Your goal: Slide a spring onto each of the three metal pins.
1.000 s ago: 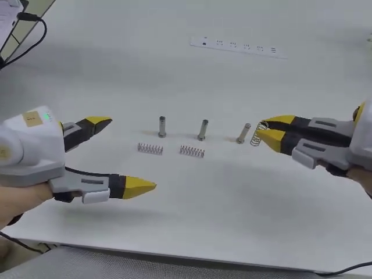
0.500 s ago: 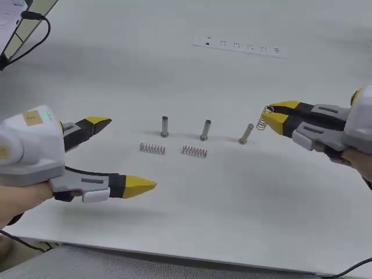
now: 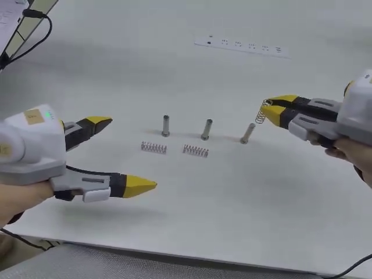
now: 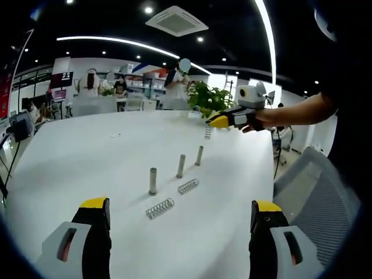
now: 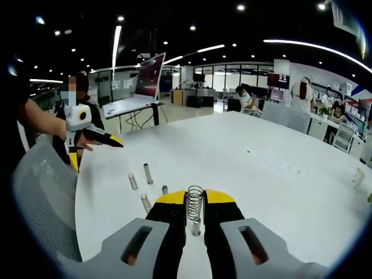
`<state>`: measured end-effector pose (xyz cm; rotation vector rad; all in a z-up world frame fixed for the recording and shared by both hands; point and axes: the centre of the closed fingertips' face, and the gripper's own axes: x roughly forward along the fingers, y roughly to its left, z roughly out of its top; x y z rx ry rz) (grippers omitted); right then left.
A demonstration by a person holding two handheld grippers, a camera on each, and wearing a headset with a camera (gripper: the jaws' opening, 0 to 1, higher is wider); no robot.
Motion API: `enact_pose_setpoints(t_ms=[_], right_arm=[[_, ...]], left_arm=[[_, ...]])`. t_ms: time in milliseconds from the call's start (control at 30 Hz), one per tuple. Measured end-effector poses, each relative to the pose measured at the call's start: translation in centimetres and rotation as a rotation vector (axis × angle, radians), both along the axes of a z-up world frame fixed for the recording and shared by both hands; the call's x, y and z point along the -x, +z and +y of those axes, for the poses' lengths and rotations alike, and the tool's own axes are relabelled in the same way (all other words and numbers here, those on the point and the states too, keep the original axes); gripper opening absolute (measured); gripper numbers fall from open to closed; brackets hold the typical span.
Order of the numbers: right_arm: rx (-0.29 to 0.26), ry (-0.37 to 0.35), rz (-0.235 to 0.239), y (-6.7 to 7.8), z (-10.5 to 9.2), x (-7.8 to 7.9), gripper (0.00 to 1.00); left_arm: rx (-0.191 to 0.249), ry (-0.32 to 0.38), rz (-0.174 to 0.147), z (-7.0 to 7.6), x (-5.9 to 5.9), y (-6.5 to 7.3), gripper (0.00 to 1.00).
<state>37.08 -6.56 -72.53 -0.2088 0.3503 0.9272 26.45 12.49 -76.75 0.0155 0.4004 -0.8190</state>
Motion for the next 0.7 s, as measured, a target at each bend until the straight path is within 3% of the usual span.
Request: enact_pose_setpoints(t_ms=[700], right_arm=[[0.02,-0.024,0.049,-1.9,0.0,-0.9,0.08]], left_arm=[[-0.005,0.016,0.007,0.6,-0.2,-0.2,0.98]])
